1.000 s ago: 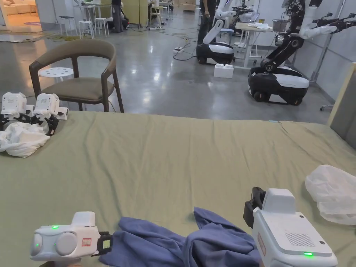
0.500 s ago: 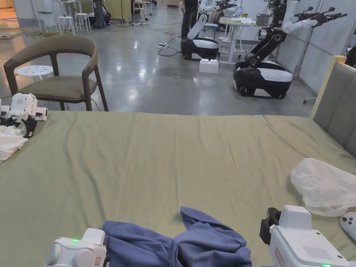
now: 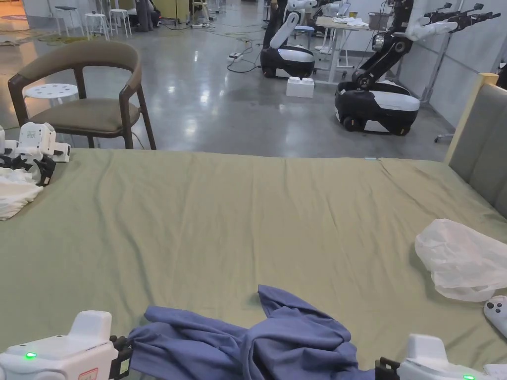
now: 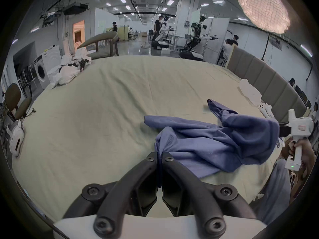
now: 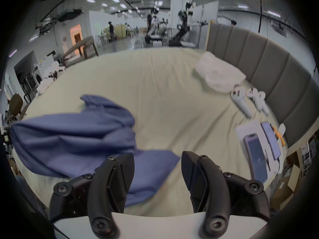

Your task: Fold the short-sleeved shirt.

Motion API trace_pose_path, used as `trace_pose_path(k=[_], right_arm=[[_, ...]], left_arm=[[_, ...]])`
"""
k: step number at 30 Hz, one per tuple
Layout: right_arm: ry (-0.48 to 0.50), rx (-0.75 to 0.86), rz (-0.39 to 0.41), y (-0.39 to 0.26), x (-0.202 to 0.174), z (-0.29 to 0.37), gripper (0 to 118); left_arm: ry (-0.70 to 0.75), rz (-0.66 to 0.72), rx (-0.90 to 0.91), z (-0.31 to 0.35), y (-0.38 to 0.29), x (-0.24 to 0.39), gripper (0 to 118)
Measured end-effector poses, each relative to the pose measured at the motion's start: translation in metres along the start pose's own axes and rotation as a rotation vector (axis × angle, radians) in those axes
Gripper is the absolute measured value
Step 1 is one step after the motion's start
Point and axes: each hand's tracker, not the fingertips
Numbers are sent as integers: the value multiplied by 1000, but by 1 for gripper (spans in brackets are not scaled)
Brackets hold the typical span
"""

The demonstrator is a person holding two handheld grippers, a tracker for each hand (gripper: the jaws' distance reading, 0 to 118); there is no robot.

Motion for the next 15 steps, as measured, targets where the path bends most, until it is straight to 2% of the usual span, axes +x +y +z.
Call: trace_pose_path(k=[2, 3, 5, 6, 10, 13, 15], right_arm=[[16, -53, -4, -10, -1, -19, 57], [29, -77, -6, -14, -3, -26, 48], [64, -103, -15, -20, -6, -40, 9], [78, -115, -3, -22, -8, -44, 4], [96, -98, 27, -24, -14, -43, 0], [112, -43, 2, -14, -11, -25, 0], [78, 37, 62, 0, -13, -5, 0]], left_arm=[[-3, -1, 5, 9, -5, 0, 0], [-3, 2, 8, 11, -7, 0, 0], [1, 0, 7, 12, -13, 0, 0], [7, -2, 3, 11, -15, 0, 0], [15, 9, -4, 12, -21, -4, 0], [18, 17, 20, 19, -15, -6, 0], [32, 9, 50, 27, -6, -7, 0]])
